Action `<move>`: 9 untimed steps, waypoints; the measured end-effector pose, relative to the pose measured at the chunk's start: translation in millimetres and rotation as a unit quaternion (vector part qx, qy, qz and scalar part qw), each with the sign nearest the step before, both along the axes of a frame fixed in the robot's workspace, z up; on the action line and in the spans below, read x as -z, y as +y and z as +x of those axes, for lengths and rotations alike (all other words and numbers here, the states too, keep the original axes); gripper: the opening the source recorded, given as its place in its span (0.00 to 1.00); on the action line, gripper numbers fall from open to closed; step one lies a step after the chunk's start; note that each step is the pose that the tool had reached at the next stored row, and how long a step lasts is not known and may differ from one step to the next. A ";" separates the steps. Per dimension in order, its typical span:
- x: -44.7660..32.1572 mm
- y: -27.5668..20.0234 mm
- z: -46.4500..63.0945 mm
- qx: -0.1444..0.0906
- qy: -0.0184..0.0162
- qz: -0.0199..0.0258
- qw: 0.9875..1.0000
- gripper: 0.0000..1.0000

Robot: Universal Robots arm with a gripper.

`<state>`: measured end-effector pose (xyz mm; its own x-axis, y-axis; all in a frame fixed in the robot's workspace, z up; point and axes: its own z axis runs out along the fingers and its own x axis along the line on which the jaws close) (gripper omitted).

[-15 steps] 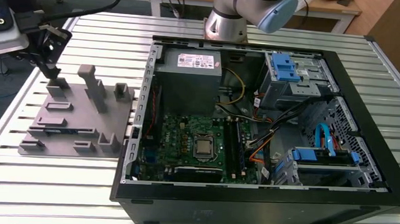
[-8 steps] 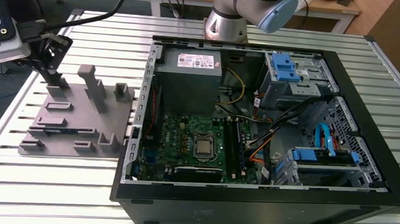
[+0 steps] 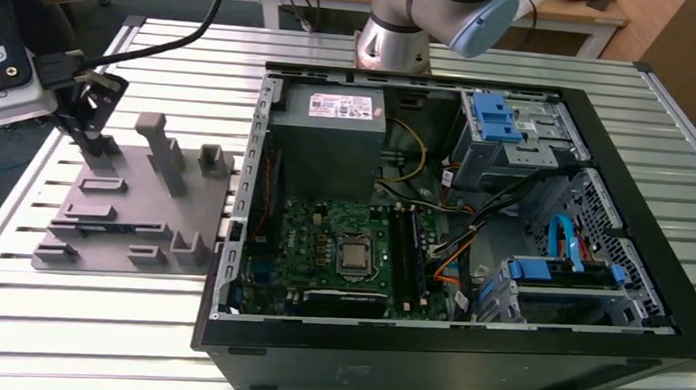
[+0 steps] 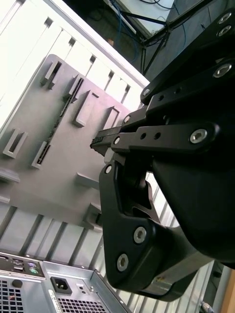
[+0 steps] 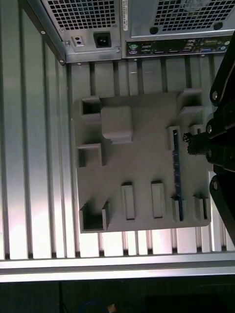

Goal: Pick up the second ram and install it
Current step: 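Reach for the second ram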

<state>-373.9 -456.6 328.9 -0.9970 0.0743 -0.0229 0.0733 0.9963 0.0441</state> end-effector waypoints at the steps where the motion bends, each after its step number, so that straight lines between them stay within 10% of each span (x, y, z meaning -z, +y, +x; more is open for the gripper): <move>1: 1.1 -0.5 -0.1 0.000 0.000 0.000 1.000 0.11; 9: 12.3 -5.3 -1.1 0.000 0.000 0.000 1.000 0.11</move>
